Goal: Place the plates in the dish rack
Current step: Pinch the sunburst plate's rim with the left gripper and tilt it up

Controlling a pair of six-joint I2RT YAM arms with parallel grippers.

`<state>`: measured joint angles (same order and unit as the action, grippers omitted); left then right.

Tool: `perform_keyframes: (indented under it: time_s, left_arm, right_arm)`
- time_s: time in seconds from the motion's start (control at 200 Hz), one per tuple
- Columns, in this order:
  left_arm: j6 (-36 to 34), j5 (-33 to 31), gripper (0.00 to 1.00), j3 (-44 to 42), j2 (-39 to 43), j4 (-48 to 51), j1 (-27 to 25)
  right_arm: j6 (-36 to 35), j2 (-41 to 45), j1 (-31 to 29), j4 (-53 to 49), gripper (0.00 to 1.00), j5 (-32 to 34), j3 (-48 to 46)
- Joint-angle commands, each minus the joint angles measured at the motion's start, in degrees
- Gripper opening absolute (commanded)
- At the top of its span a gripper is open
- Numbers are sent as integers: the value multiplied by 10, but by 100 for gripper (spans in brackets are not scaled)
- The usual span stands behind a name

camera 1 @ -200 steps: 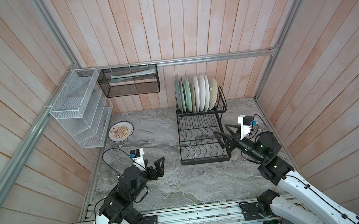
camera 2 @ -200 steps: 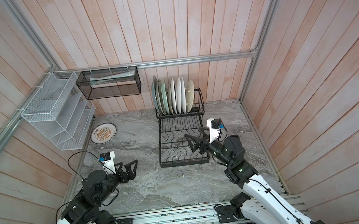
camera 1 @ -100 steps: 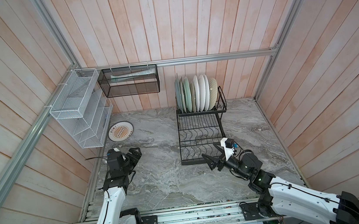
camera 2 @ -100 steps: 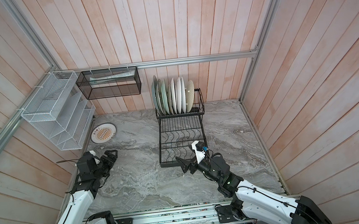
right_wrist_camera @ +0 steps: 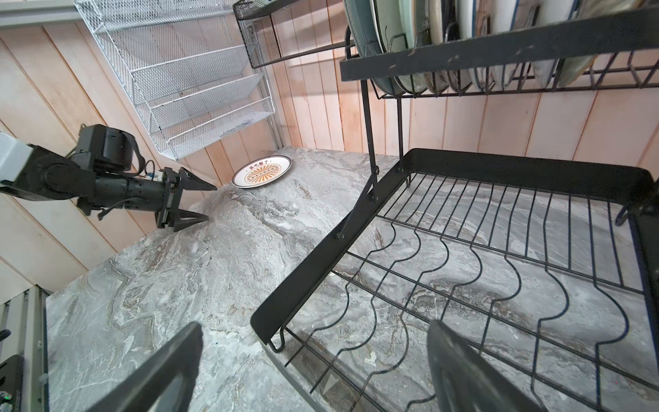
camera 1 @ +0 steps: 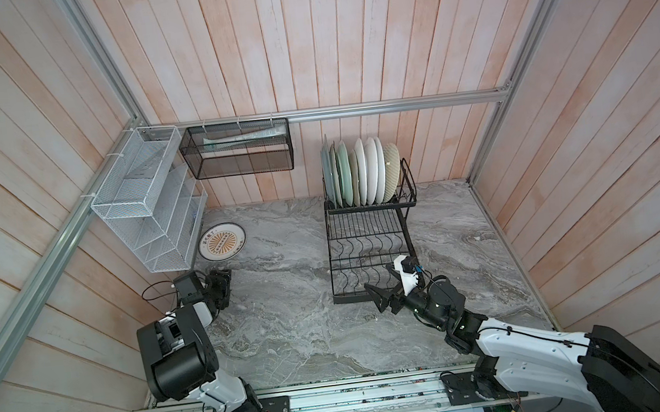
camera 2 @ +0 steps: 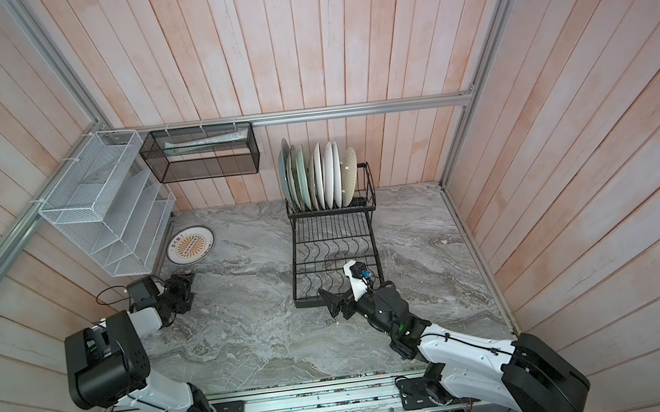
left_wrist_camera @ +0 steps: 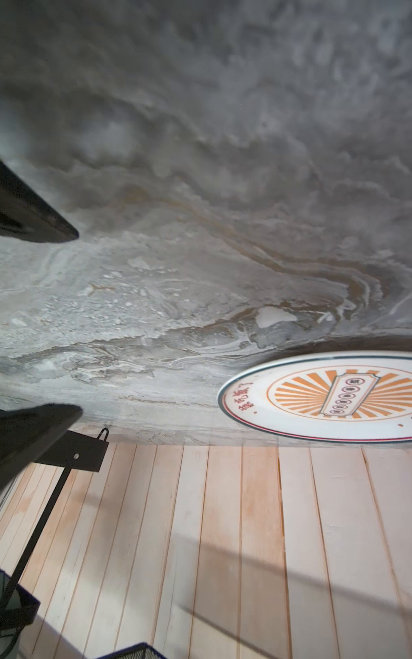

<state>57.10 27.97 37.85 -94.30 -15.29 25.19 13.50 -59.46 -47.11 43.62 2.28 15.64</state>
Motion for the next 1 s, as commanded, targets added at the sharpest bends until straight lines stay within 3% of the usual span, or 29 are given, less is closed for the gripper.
perform_keyframes:
  time_s: [0.0,0.565,0.82,0.99]
  left_arm:
    - [16,16,70,39,-43,-45,4]
    - [102,-19,52,137,-219,-96,4]
    - [93,-55,43,206,-236,26,-1]
    - [122,-47,41,201,-241,-12,-8]
  right_arm:
    - [5,-3,-3,28,98,-6,-4]
    - [13,-8,-5,34,98,-20,-3]
    - [14,2,-5,33,98,-20,-6]
    - [18,7,-5,32,98,-17,-7]
